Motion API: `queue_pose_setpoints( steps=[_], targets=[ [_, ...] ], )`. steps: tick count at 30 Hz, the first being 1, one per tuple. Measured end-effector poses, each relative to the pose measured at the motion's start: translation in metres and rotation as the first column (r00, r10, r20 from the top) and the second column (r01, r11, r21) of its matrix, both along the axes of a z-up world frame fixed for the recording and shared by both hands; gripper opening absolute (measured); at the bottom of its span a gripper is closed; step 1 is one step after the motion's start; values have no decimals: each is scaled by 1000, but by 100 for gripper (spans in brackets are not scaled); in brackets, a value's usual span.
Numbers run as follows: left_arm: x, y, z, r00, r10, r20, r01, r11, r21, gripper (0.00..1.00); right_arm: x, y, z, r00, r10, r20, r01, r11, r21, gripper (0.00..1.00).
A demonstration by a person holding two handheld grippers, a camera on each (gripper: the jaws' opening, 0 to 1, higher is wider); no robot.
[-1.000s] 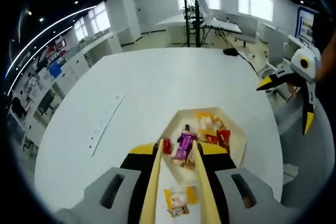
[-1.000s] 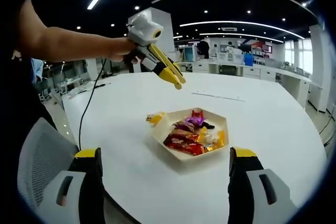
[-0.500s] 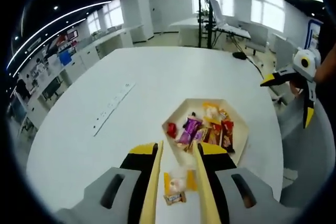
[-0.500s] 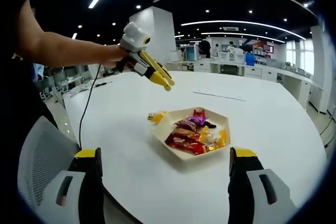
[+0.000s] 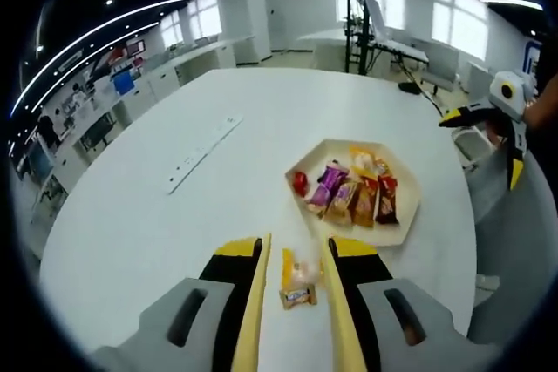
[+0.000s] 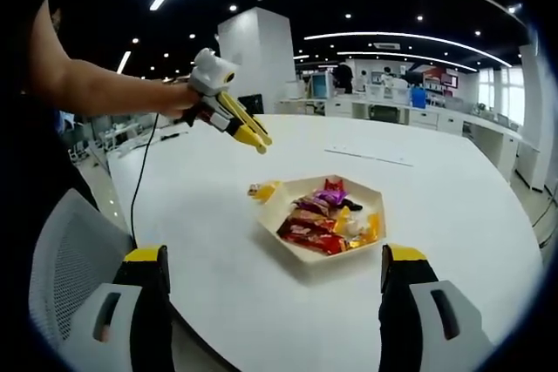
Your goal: Place the target food into the container with the food tongs after gripping and lifting it, then release it inside without dropping or visibly crushing the food.
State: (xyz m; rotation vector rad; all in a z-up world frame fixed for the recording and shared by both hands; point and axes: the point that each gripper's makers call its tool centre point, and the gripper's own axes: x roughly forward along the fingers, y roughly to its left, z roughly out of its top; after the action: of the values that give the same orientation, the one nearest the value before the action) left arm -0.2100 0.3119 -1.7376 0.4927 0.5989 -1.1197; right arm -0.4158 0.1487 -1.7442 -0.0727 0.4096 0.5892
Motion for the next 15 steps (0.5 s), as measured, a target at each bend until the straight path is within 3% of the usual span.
queue_pose_setpoints(
  steps=[5, 15],
  targets=[
    [-2, 13, -5, 1000, -3, 19, 3, 1000, 19, 27, 0, 0, -1, 1000, 1, -2, -1, 1000, -2, 99],
    [-8, 27, -23, 1000, 28, 7, -29, 999, 18, 27, 0, -1, 0, 1000, -5, -4, 5, 1000, -4, 99]
  ],
)
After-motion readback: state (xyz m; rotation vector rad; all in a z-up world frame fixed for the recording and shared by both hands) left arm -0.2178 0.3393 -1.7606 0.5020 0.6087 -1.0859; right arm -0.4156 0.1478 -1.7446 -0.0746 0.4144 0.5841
